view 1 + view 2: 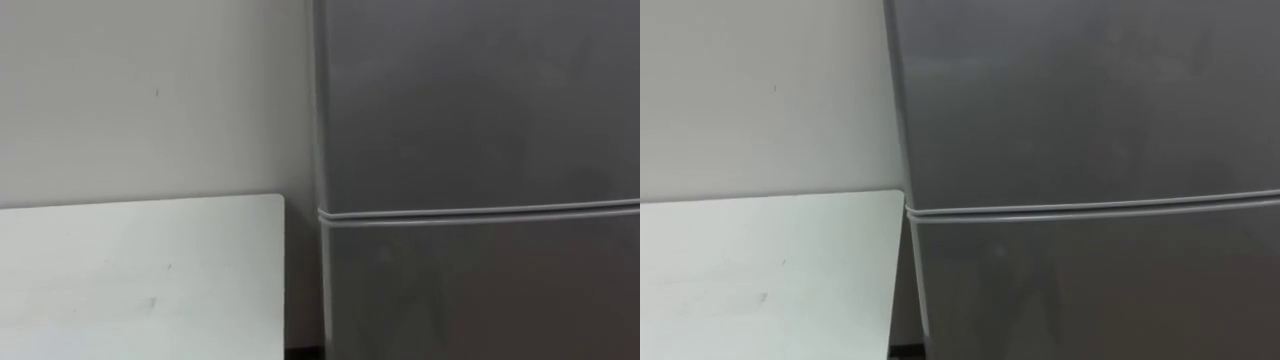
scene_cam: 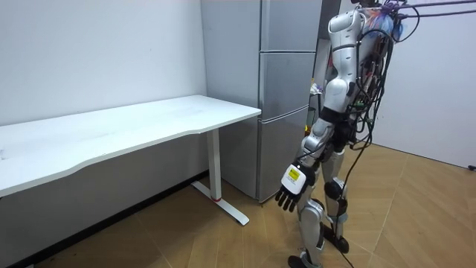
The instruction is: Put the bottle in the upper fridge
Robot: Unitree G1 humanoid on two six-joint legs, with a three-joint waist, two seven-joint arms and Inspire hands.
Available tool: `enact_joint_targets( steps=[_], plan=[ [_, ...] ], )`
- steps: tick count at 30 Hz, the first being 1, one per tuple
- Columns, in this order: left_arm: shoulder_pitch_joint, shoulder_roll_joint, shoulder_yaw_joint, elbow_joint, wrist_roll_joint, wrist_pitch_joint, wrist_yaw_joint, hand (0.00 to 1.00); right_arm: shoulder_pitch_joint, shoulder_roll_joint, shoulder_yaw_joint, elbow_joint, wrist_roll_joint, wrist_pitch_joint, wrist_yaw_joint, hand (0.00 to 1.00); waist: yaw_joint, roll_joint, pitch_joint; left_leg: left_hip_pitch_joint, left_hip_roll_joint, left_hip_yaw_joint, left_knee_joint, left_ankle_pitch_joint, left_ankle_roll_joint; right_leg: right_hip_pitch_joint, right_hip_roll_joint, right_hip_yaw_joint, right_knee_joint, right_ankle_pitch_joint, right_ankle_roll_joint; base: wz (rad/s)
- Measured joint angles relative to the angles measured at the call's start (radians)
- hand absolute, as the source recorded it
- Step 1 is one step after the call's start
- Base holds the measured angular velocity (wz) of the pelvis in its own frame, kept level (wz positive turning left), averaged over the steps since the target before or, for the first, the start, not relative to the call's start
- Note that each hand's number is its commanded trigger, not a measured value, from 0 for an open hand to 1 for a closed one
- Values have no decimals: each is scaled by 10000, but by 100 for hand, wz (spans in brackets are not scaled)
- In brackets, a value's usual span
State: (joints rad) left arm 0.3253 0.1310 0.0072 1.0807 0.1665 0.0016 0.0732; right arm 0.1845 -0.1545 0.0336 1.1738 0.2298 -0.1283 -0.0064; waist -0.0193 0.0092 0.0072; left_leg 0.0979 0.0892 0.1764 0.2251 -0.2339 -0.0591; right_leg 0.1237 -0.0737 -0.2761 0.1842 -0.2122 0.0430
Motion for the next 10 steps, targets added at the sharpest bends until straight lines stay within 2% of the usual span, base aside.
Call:
enact_joint_targets(
  steps=[10],
  plan=[
    [1, 3, 75, 31, 44, -11, -214, 0, -49, 2, -135, 63, 6, -1, 353, 0, 5, -49, 19, -5, -3, -22, 61, -1, -1, 27, -2, -1, 5, 0, 0, 0]
  ],
)
